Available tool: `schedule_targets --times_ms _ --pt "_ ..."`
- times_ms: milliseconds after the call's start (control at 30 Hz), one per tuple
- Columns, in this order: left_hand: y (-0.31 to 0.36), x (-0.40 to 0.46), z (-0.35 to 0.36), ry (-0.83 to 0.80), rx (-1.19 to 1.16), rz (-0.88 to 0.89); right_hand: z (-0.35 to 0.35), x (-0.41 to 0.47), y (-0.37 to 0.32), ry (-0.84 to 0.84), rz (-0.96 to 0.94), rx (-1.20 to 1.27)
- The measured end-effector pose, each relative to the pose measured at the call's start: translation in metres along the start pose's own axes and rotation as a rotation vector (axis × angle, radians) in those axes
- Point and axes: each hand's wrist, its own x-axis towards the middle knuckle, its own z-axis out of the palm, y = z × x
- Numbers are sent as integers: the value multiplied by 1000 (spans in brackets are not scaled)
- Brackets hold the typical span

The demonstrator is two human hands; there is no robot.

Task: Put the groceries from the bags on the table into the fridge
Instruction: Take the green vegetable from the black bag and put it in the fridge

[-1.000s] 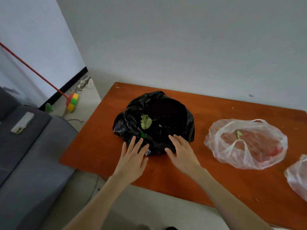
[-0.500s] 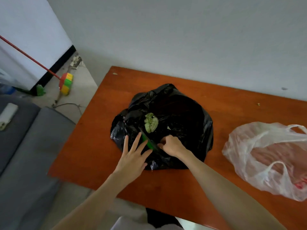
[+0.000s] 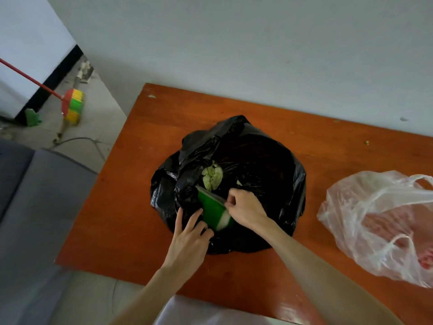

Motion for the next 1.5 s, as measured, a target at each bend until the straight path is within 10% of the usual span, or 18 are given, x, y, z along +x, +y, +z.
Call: schedule_targets --times_ms 867,1133,1500 --pt "41 62 -95 180 -315 441 -77 -186 19 996 -96 240" --pt "175 62 -162 -341 -566 738 -76 -329 58 1163 -22 225" --pt "440 -122 -159 -872 -1101 722 26 -603 177 1577 603 505"
